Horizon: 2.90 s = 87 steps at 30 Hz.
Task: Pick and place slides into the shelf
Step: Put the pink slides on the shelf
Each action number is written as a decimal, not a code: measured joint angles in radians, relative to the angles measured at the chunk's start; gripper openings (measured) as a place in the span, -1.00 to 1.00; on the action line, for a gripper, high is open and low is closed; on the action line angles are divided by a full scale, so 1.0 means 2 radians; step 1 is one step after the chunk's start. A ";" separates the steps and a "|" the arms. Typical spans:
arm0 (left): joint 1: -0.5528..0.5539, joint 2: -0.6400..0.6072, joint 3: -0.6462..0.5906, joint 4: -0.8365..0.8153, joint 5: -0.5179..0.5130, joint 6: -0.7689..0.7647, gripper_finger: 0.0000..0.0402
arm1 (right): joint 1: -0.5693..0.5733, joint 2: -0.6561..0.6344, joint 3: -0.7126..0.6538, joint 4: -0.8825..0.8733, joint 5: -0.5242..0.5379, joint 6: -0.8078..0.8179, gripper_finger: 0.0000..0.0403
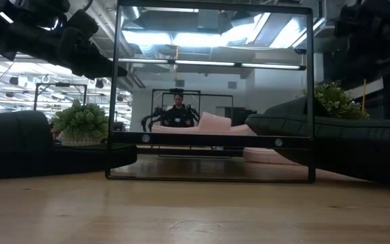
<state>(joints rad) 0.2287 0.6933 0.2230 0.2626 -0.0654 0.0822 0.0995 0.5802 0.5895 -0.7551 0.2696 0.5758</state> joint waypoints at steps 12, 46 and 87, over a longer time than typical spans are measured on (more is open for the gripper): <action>0.000 0.000 0.000 -0.005 0.000 0.005 -1.00 | 0.094 0.087 -0.024 -0.033 0.050 0.212 -1.00; 0.000 0.000 0.000 -0.015 0.000 0.013 -1.00 | 0.102 0.120 -0.081 0.048 0.080 0.326 -0.33; 0.000 0.000 0.000 -0.016 0.000 0.013 -1.00 | 0.102 0.211 -0.111 0.088 0.130 0.363 -0.30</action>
<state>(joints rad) 0.2283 0.6937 0.2230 0.2310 -0.0654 0.1085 0.3031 1.0020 0.3679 -0.5800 0.5303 1.3018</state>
